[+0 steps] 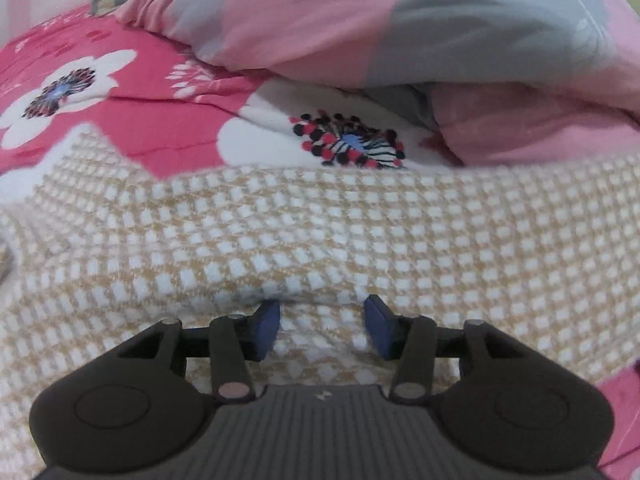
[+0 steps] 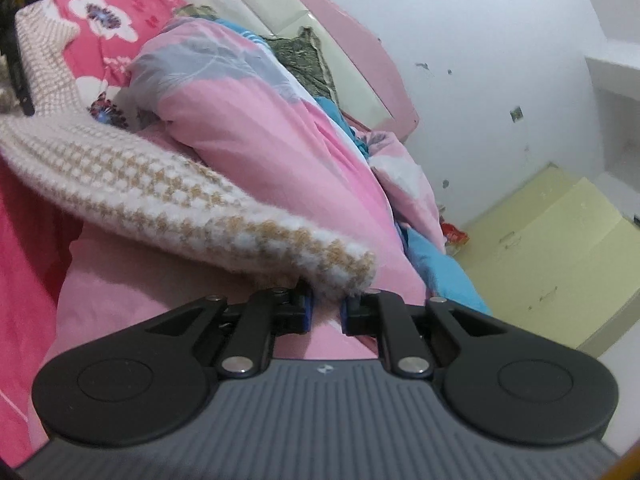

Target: Fold clothes

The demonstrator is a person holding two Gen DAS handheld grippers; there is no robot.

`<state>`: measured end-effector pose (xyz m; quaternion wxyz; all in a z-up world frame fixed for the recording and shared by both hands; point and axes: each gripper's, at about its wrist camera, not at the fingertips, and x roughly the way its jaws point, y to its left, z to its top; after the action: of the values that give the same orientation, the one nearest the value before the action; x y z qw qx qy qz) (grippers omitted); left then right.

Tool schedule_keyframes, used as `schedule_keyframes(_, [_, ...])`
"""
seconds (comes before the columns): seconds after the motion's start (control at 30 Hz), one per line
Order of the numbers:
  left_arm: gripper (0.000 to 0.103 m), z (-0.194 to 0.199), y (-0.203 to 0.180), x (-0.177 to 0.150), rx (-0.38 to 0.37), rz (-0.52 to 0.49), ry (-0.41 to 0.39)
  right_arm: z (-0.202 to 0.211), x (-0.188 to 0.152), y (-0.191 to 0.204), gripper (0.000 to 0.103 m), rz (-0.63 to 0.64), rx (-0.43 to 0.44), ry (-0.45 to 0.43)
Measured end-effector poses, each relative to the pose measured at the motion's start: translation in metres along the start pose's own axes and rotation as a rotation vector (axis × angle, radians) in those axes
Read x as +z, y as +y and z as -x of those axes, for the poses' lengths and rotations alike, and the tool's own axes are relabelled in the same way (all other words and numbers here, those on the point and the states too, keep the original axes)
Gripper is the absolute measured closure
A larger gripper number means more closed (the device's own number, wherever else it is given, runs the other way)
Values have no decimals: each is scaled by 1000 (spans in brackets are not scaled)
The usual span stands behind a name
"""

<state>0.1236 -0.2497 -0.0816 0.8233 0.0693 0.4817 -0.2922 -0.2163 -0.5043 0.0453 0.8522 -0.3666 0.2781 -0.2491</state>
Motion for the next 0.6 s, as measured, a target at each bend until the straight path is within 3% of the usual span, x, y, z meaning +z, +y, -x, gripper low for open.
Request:
schedule_keyframes(0.17, [58,33,25,8,41,64,8,6,22,-4,93,5,-41,-99])
schedule_keyframes(0.3, [58,89,68,-4,75,145,23,33,80,5,93,52,-81,-338])
schedule_keyframes(0.4, [59,141,104,-24,92,219,24,77,134,33,92,89,-17,-619])
schedule_keyframes(0.43, [59,160,115,-35,96,245,21,94,149,45,92,105,22,-717])
schedule_keyframes(0.5, [59,189,133,-57,77,298,11,134,162,79,92,157,187,-914])
schedule_keyframes(0.6, [57,212,150,-92,24,362,10,186,143,153,89,343,596,-1074])
